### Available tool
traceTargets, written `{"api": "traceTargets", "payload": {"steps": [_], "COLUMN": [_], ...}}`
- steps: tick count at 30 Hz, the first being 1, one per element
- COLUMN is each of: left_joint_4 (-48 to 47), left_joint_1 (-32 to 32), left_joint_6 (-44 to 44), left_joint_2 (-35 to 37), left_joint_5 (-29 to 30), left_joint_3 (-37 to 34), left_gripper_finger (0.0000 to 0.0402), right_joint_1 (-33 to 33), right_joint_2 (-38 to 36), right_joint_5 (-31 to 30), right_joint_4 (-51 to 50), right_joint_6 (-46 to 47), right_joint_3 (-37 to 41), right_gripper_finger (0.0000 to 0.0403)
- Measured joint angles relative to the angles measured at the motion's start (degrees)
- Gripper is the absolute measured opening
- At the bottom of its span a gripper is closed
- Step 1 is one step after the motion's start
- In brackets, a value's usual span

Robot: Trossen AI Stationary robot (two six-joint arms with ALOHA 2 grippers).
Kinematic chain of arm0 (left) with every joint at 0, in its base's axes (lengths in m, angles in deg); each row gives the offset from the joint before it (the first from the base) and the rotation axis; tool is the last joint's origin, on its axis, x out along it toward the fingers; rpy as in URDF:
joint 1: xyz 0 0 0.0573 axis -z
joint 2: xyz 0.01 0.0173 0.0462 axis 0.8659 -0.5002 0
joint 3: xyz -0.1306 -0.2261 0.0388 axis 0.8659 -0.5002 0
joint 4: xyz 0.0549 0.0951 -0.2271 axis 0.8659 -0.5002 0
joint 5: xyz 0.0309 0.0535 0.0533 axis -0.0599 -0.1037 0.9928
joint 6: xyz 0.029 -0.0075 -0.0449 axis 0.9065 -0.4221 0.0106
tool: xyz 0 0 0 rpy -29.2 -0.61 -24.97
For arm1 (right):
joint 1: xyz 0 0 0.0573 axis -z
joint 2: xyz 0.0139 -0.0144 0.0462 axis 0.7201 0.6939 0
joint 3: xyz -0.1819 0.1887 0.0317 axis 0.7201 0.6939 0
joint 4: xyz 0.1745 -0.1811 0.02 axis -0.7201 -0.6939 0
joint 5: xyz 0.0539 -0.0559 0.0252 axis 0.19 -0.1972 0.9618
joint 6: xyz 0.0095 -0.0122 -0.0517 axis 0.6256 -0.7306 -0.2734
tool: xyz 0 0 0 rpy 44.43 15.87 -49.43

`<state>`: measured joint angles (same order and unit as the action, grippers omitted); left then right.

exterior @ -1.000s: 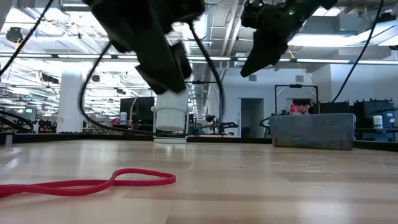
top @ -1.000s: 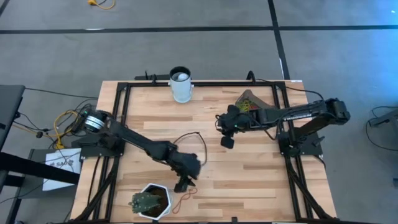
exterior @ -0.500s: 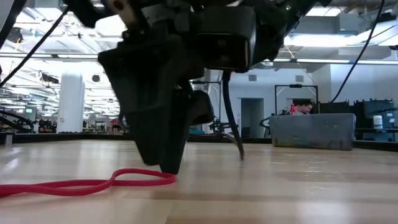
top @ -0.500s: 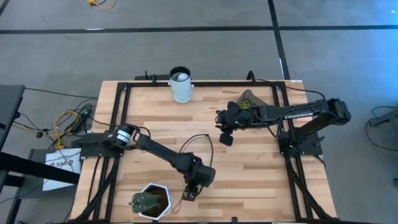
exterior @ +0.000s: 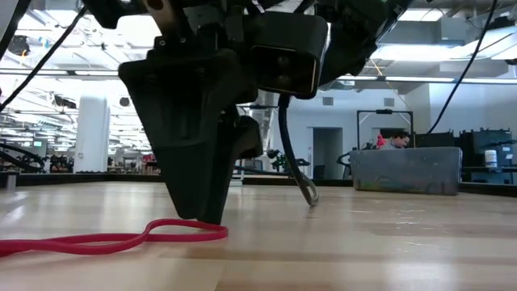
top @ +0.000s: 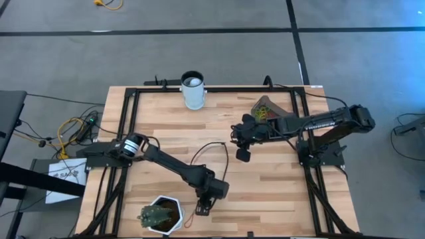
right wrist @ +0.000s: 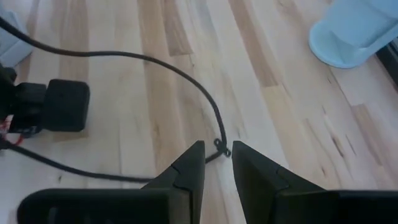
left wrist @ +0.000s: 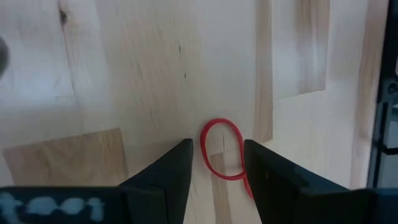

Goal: Pick and place items into bin
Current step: Put the red rubber band into the bin

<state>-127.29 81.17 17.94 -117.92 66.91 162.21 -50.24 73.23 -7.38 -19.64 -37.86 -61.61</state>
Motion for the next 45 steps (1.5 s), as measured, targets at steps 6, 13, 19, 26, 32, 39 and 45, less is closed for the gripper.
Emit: {"api": "traceTargets", "payload": {"steps": [6, 13, 19, 26, 32, 39, 45], "left_joint_4": [-1.6, -4.5, -4.5, -3.7, -3.5, -3.0, -11.9], "left_joint_1": [1.7, 4.3, 6.7, 8.2, 8.6, 9.0, 8.5], "left_joint_6": [-2.1, -7.3, -11.3, -15.5, -16.2, -12.4, -3.7], "left_joint_2": [0.0, -0.1, -0.1, -0.1, -0.1, -0.1, -1.0], "left_joint_5": [5.7, 13.3, 17.8, 20.2, 21.8, 23.1, 27.5], "left_joint_3": [0.1, 0.0, -0.1, -0.3, -0.3, -0.3, 6.4], "left_gripper_finger": [0.0141, 0.0141, 0.0141, 0.0141, 0.0096, 0.0007, 0.0002], "right_joint_1": [-2.0, -3.7, -4.1, -4.1, -4.4, -4.4, -4.5], "right_joint_2": [0.0, 0.0, 0.0, 0.0, 0.0, 0.0, -0.1], "right_joint_5": [0.0, 0.0, 0.0, 0.1, 0.0, 0.2, 0.2], "right_joint_4": [0.0, 0.0, 0.2, 0.2, 0.2, 0.2, 0.0], "right_joint_6": [0.0, 0.0, 0.2, 1.3, 2.1, 2.1, 2.1], "right_joint_3": [0.0, 0.0, 0.0, 0.0, 0.0, 0.0, 0.0], "right_gripper_finger": [0.0077, 0.0077, 0.0077, 0.0077, 0.0077, 0.0077, 0.0077]}}
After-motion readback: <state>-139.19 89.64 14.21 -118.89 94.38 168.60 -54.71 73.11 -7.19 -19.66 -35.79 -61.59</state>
